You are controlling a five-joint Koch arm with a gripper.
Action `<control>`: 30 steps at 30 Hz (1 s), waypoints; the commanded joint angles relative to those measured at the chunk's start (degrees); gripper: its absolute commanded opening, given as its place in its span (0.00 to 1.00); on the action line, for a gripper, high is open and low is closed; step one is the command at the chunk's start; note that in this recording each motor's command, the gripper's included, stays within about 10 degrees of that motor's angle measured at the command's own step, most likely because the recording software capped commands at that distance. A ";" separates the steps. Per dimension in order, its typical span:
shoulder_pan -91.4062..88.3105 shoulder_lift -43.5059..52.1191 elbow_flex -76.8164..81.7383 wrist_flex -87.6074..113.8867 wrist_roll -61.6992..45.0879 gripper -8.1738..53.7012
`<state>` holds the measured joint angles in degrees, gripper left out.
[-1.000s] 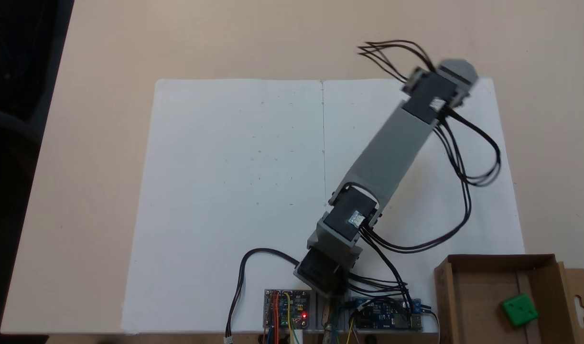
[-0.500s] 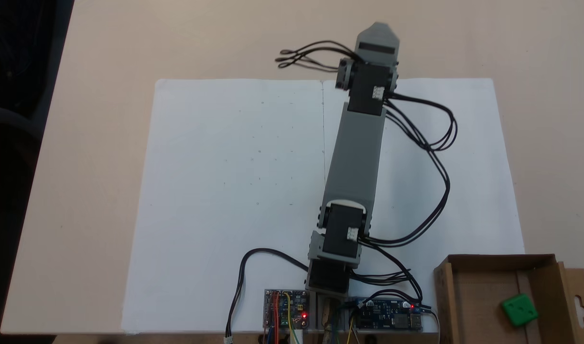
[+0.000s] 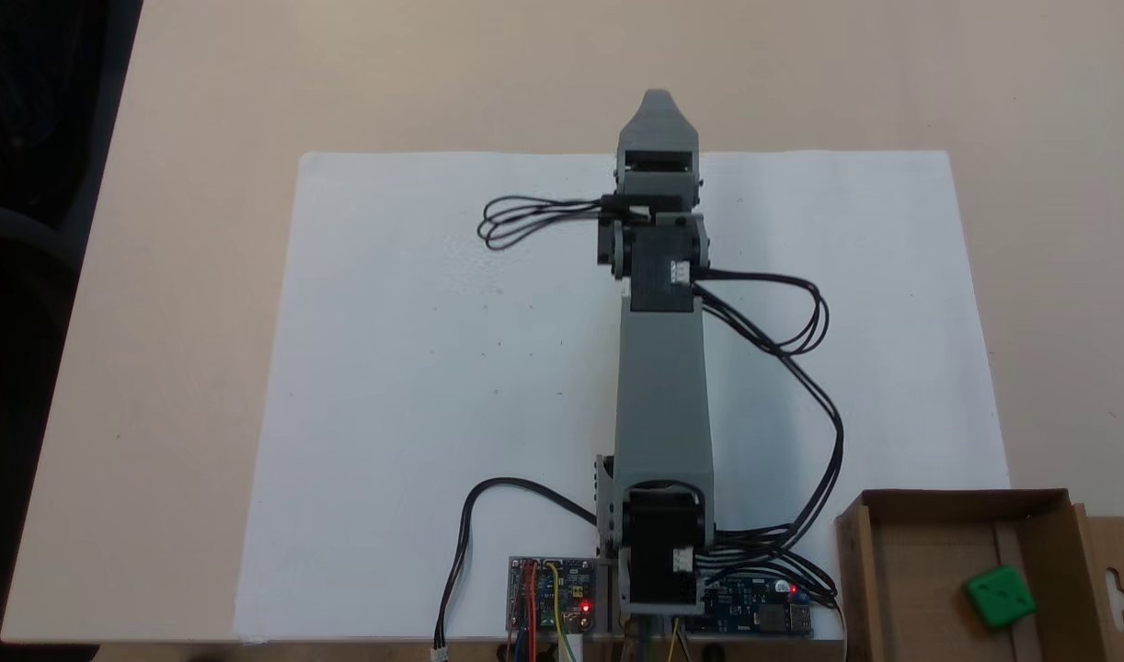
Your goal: Grasp a green dice and put it in the bin.
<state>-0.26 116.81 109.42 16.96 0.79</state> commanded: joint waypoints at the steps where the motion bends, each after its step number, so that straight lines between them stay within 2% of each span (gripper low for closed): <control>1: -0.79 3.69 1.67 -9.56 2.72 0.87; 15: -1.05 17.40 28.30 -36.02 1.93 0.87; 30: -1.14 18.37 53.79 -62.91 -2.46 0.83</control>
<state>-0.70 128.85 163.56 -38.32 0.62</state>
